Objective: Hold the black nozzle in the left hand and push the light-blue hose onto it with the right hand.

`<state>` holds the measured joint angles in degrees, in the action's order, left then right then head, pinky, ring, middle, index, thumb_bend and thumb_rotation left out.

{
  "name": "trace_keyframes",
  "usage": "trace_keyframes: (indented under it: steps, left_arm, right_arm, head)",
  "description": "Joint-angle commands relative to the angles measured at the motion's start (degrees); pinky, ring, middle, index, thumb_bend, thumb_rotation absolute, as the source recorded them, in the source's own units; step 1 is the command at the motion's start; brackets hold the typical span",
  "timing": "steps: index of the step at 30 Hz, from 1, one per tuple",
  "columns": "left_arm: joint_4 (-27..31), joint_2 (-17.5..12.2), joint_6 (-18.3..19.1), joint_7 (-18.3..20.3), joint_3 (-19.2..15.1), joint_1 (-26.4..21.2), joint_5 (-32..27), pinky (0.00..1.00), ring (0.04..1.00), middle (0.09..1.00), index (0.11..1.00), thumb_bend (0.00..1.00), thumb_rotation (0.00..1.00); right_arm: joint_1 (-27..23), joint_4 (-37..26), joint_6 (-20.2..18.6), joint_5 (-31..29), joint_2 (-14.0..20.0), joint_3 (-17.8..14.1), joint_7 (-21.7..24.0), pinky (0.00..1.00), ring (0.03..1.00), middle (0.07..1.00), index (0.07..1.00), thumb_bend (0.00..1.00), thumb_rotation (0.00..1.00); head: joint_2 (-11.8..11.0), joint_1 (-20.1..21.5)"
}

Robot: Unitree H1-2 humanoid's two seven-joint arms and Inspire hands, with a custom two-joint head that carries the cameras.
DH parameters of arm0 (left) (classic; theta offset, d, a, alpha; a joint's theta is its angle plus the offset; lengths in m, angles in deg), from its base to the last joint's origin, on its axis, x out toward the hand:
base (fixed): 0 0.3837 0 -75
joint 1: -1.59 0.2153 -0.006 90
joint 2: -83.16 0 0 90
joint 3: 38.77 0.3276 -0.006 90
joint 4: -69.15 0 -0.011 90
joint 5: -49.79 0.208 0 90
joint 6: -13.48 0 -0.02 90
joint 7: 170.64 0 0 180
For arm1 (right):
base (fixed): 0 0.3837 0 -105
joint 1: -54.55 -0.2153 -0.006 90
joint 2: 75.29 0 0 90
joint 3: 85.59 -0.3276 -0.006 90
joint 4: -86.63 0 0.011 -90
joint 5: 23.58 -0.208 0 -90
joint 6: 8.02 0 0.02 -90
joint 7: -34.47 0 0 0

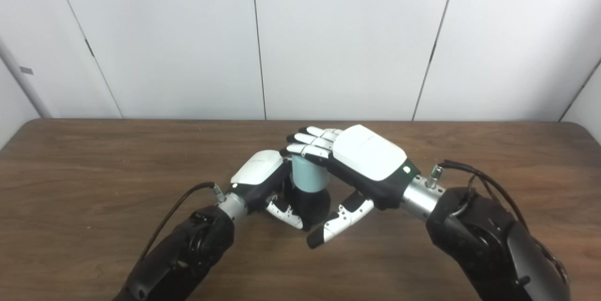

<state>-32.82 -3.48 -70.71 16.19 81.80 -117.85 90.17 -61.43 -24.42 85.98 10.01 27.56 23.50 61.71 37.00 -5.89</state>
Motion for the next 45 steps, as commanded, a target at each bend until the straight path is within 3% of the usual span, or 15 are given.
trace_keyframes:
  steps: [1, 8, 13, 17, 23, 39, 45]
  left_arm:
    - [-1.8, -2.5, 1.9, 3.2, 0.6, 1.8, 2.2, 0.38, 0.406, 0.468, 0.48, 0.53, 0.0]
    - [-1.4, -2.6, 1.9, 3.7, 0.4, 1.8, 1.9, 0.37, 0.393, 0.457, 0.482, 0.53, 0.0]
    - [-1.5, -2.7, 1.8, 3.8, 0.3, 1.9, 1.8, 0.36, 0.387, 0.45, 0.483, 0.53, 0.0]
    - [-1.9, -2.7, 1.5, 3.7, 0.3, 1.8, 1.9, 0.36, 0.386, 0.46, 0.48, 0.53, 0.0]
    - [-1.9, -2.7, 1.5, 4.0, 0.4, 1.6, 2.0, 0.41, 0.424, 0.483, 0.474, 0.53, 0.0]
    - [-1.5, -2.7, 1.5, 4.4, 0.5, 1.7, 2.1, 0.39, 0.423, 0.478, 0.478, 0.53, 0.0]
    - [-1.7, -2.7, 1.7, 4.3, 0.3, 1.5, 2.1, 0.38, 0.406, 0.48, 0.473, 0.53, 0.0]
  right_arm:
    - [1.3, 1.0, -0.4, -2.2, 1.1, 2.4, 5.6, 0.86, 0.879, 0.89, 0.869, 0.73, 0.86]
    - [-0.7, 0.4, 0.9, -7.3, 2.1, 3.5, 6.5, 0.85, 0.855, 0.869, 0.858, 0.73, 0.85]
    - [-1.2, 1.7, 1.8, -4.6, 2.5, 3.1, 3.8, 0.84, 0.832, 0.855, 0.84, 0.71, 0.83]
    - [-0.9, 2.5, -1.1, 1.0, 1.6, 2.6, 2.7, 0.84, 0.83, 0.853, 0.84, 0.7, 0.82]
    - [-0.6, 1.0, -7.4, 7.3, 0.0, 2.7, 5.2, 0.86, 0.903, 0.908, 0.887, 0.67, 0.77]
    - [-0.7, -0.8, -8.5, 7.2, 0.2, 1.6, 7.0, 0.88, 0.919, 0.922, 0.893, 0.66, 0.73]
    - [2.2, -2.6, -0.9, 3.3, 0.1, -0.5, 0.7, 0.88, 0.91, 0.896, 0.864, 0.62, 0.73]
  head:
    - [0.1, 0.0]
    - [0.4, -0.2]
    - [0.5, -0.1]
    - [0.6, 0.3]
    - [0.7, 0.4]
    - [1.1, 0.4]
    - [1.2, 0.2]
